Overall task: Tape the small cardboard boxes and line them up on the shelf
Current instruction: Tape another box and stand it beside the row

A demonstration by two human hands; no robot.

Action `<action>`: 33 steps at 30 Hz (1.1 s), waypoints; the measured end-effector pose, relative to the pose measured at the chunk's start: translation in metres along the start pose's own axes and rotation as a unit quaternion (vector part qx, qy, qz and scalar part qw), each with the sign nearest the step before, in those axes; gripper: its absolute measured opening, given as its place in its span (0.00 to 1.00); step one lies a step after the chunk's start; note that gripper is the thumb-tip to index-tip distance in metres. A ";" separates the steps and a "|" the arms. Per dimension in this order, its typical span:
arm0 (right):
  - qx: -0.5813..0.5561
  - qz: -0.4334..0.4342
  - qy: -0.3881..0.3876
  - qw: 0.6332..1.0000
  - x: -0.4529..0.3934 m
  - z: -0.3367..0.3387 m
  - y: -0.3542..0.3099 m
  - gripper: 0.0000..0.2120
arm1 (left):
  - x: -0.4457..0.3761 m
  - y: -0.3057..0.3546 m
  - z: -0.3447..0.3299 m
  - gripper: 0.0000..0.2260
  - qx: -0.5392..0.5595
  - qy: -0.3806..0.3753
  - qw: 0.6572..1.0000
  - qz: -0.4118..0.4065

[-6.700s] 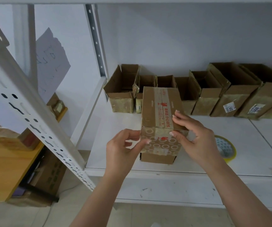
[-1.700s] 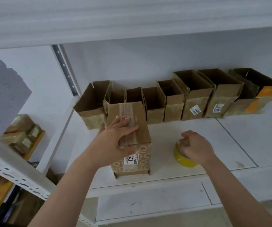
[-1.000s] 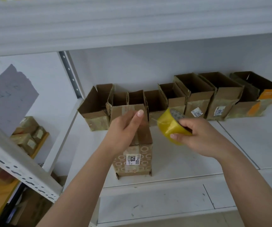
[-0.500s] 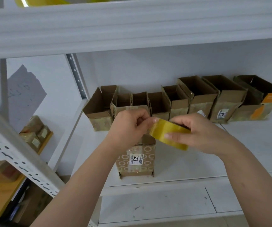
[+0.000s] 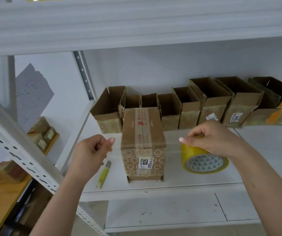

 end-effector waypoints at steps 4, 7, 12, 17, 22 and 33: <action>-0.013 -0.014 0.005 1.000 -0.008 -0.009 0.008 0.19 | -0.008 -0.008 -0.004 0.17 -0.010 0.009 1.000 0.010; -0.013 -0.023 0.005 1.000 -0.015 -0.015 0.012 0.16 | -0.014 -0.011 -0.007 0.17 -0.025 0.003 1.000 0.009; -0.023 -0.033 0.008 0.999 -0.018 -0.022 0.019 0.19 | -0.017 -0.019 -0.012 0.17 -0.038 -0.008 0.999 0.020; -0.024 -0.043 -0.001 0.999 -0.023 -0.033 0.029 0.16 | -0.015 -0.030 -0.021 0.17 -0.030 -0.018 0.999 0.029; -0.060 -0.054 -0.013 0.997 -0.019 -0.051 0.039 0.20 | 0.004 -0.048 -0.041 0.18 0.022 -0.031 0.995 0.094; -0.096 -0.061 -0.001 0.993 -0.017 -0.067 0.040 0.21 | 0.027 -0.034 -0.058 0.22 -0.040 0.008 0.995 0.086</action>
Point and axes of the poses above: each hand's wrist, its own x-axis away from the middle knuckle, its own z-axis out of the back of the hand, y = z × x, the point moved 7 cm from there along -x, towards the middle knuckle, and after that the axes turned 15 degrees about y, right-handed, at the moved point
